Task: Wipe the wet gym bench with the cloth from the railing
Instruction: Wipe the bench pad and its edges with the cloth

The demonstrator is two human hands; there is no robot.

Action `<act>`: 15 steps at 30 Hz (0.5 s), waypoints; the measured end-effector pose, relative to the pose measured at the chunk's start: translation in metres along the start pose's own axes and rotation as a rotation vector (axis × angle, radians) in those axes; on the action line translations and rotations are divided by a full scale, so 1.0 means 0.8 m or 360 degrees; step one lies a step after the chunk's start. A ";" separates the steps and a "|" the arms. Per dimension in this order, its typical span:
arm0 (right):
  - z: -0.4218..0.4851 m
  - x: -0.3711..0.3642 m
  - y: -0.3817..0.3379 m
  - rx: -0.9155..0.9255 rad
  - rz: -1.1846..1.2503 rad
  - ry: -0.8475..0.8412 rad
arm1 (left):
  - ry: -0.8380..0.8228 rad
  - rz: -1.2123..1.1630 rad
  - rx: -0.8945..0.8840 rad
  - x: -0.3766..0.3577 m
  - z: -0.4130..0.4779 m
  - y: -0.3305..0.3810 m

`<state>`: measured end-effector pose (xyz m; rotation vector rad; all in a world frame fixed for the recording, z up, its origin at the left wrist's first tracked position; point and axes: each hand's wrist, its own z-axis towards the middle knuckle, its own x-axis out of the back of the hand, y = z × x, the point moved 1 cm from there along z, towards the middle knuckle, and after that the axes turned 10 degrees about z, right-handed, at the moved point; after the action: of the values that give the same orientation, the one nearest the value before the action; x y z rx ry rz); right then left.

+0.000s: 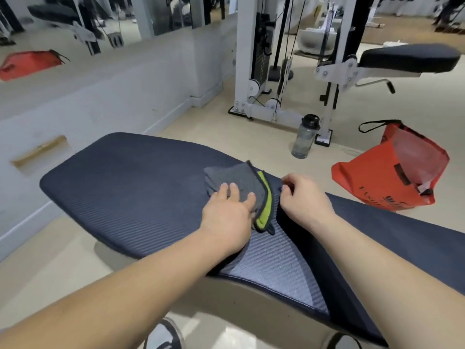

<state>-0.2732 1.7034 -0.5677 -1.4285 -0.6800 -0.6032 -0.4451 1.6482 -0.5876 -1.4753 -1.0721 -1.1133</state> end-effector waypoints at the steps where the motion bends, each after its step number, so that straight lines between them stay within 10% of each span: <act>1: 0.003 0.000 0.000 0.0034 0.0025 0.0071 | 0.0053 -0.0075 -0.0187 0.002 0.013 0.008; 5: 0.010 -0.005 -0.018 0.0142 0.0105 0.0144 | 0.0111 -0.0182 -0.0530 0.006 0.061 -0.006; 15: -0.011 -0.039 -0.078 0.0261 0.0059 -0.0364 | 0.0093 -0.0079 0.0269 -0.029 0.002 -0.148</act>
<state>-0.3394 1.6902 -0.5486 -1.3644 -0.8617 -0.3488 -0.5644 1.6652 -0.5891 -1.2828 -1.1384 -1.0665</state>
